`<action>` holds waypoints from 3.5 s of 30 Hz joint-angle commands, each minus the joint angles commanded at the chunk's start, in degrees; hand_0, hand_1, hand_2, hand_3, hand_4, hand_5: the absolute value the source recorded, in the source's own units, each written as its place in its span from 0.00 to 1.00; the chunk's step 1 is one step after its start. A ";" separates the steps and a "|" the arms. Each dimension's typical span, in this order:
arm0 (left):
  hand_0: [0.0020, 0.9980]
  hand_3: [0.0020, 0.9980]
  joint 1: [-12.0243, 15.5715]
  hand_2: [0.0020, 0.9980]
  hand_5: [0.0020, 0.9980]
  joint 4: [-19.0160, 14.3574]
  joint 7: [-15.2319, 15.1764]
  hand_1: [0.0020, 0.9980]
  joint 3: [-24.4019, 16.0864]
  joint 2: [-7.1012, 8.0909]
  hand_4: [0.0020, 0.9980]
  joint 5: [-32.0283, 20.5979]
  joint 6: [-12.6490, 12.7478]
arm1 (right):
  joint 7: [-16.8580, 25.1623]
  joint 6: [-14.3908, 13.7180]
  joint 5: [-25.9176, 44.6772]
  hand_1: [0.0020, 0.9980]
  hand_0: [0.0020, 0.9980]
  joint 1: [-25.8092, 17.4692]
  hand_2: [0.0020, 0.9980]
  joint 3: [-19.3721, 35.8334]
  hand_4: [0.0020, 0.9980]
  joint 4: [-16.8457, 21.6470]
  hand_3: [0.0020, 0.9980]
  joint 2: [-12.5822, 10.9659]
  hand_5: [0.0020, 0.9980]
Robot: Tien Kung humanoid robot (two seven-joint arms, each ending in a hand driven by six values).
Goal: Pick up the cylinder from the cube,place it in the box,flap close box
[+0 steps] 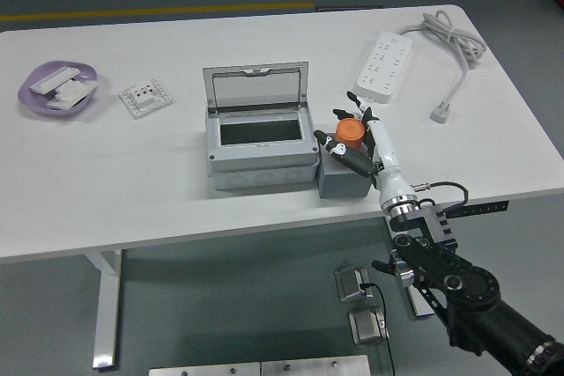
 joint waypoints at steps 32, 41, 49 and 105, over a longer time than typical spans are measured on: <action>0.71 0.80 -0.86 0.72 0.71 0.00 -1.35 0.73 -0.01 -0.26 0.74 -0.09 -0.41 | -2.93 -5.24 -0.39 0.41 0.28 2.04 0.57 -2.74 0.26 -1.20 0.74 1.44 0.00; 0.71 0.80 -0.69 0.72 0.71 0.00 -1.49 0.73 -0.23 -0.13 0.74 0.05 -0.35 | -2.35 -5.77 -0.01 0.33 0.24 3.52 0.47 -3.26 0.00 -1.21 0.58 1.81 0.00; 0.71 0.80 -0.40 0.72 0.72 0.00 -1.63 0.73 -0.58 0.07 0.74 0.24 -0.16 | -5.23 -7.11 -5.09 0.32 0.22 7.13 0.45 -5.13 0.00 0.80 0.41 1.09 0.00; 0.71 0.80 -2.69 0.72 0.77 0.00 -0.86 0.73 -2.65 1.75 0.72 3.11 0.24 | -19.94 -1.28 -23.76 0.63 0.53 28.28 0.78 -22.28 0.79 -15.51 1.00 2.81 0.07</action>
